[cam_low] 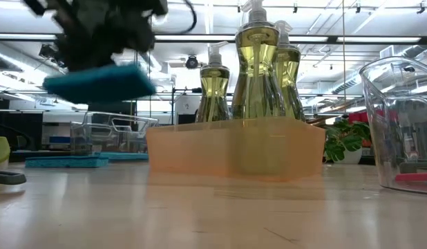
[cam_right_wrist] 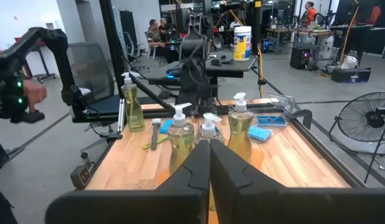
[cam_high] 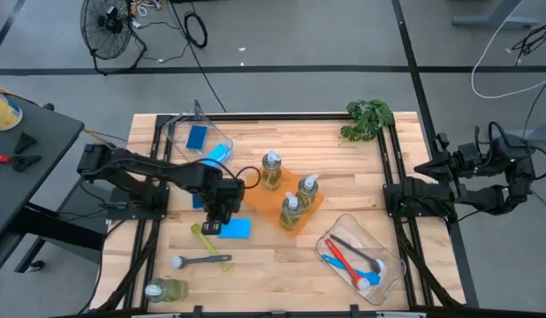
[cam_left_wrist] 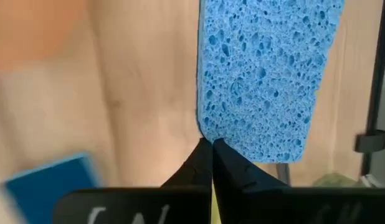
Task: Pick & Place Kitchen Sink Supplies
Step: Put the blue sponge into the top transparent bin
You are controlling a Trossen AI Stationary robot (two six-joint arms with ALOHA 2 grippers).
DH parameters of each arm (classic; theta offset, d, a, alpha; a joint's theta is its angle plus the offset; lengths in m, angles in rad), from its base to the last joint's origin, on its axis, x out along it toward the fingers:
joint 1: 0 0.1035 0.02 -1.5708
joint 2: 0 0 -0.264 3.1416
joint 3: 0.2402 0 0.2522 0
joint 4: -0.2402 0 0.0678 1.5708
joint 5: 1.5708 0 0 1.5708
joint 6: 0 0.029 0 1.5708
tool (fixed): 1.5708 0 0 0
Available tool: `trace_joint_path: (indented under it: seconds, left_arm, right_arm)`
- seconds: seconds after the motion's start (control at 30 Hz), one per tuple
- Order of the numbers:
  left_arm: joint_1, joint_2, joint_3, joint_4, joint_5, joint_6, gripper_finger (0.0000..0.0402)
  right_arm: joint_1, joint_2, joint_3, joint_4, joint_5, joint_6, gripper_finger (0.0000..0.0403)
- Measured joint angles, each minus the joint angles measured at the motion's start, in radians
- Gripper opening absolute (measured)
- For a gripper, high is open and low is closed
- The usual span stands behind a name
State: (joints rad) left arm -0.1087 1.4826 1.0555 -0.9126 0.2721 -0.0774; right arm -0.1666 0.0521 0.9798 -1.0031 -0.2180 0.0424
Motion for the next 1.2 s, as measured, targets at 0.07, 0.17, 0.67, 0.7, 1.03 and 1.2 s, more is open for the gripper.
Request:
trace_joint_path:
  seconds: [0.07,0.17,0.67,0.7,1.03,1.2]
  left_arm:
    - [0.003,-0.015,0.063,-0.086,-0.042,0.025,0.0001]
    - [0.022,-0.028,0.152,-0.164,-0.139,0.076,0.0001]
    - [0.404,-0.054,0.298,-0.322,-0.454,0.193,0.0]
    - [0.439,-0.053,0.298,-0.335,-0.464,0.2,0.0]
    - [0.741,-0.052,0.297,-0.42,-0.505,0.228,0.0]
    - [0.79,-0.052,0.297,-0.525,-0.498,0.231,0.0]
  right_arm:
    - [0.0,0.0,0.0,-0.001,0.0,0.0,0.0013]
    - [0.0,0.0,0.0,-0.001,0.0,0.0,0.0013]
    - [0.0,0.0,0.0,-0.001,0.0,0.0,0.0013]
    - [0.0,0.0,0.0,-0.001,0.0,0.0,0.0013]
    - [0.0,0.0,0.0,-0.001,0.0,0.0,0.0013]
    - [0.0,0.0,0.0,-0.001,0.0,0.0,0.0013]
